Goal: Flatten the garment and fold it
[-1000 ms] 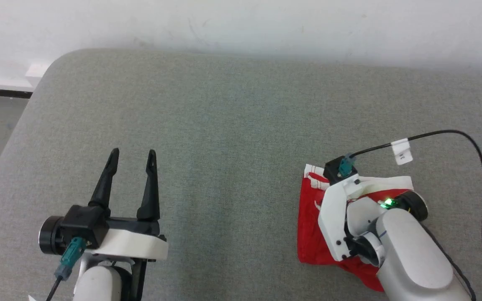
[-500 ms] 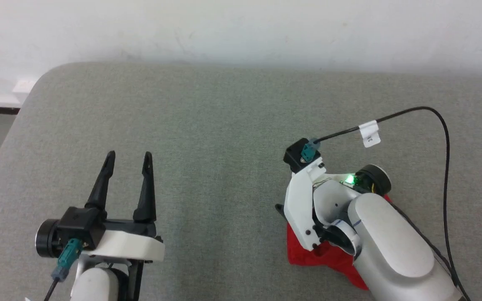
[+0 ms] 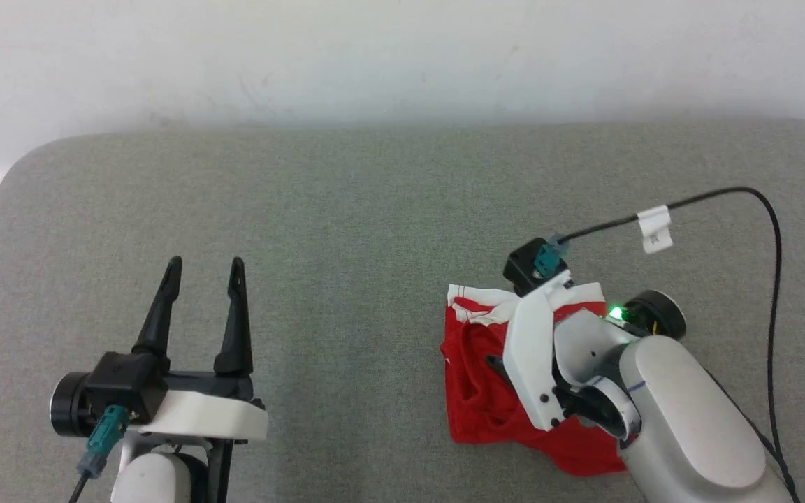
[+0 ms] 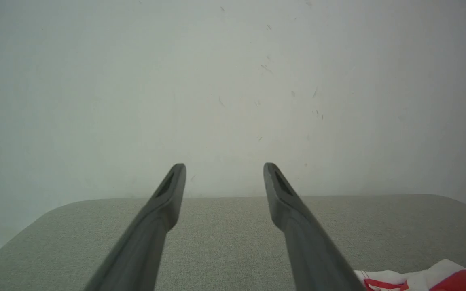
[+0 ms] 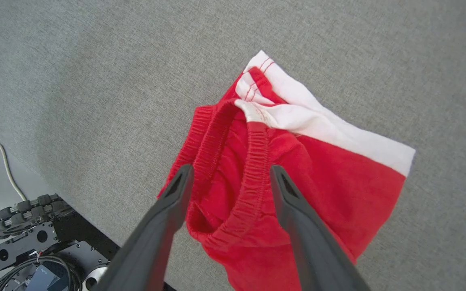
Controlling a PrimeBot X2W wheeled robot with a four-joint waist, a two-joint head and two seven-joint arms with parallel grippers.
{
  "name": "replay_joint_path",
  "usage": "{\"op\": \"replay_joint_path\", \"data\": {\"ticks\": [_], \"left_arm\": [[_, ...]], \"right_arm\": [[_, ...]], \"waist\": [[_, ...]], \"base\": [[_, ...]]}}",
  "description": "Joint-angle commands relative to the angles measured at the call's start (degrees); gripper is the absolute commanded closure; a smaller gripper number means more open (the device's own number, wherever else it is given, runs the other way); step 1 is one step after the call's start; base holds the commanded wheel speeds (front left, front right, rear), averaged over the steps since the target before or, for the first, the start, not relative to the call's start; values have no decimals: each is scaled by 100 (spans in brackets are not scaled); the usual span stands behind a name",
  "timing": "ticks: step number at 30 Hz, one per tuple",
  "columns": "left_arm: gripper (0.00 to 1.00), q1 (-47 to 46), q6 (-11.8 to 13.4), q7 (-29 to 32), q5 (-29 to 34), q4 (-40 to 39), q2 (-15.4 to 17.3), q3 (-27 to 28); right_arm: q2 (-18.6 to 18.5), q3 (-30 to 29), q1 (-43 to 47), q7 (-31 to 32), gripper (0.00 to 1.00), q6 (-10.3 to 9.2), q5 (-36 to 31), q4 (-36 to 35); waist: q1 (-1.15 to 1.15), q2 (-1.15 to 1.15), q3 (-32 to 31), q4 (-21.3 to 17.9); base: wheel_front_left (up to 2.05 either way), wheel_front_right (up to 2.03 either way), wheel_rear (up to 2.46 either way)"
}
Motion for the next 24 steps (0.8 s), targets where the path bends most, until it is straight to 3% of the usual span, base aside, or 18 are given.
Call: {"op": "replay_joint_path", "data": {"ticks": [1,9,17,24], "left_arm": [[0,72,-17,-27,39,-26,-14,-1],[0,-11,-34,-27,36,-20,-21,-70],[0,50,-20,-27,65,-67,-23,-16],[0,20,-16,-27,78,-119,-26,-60]], "right_arm": [[11,-41,79,-72,0,-11,-55,19],[187,-556,166,-834,0,-11,-301,15],[14,-1767,482,-917,0,-11,-850,-94],[-123,-2196,896,-986,0,-11,-1161,100]], "waist": [[0,0,6,-15],[0,0,106,0],[0,0,134,-14],[0,0,249,33]], "base": [[0,0,0],[0,0,0],[0,0,0],[0,0,0]]}}
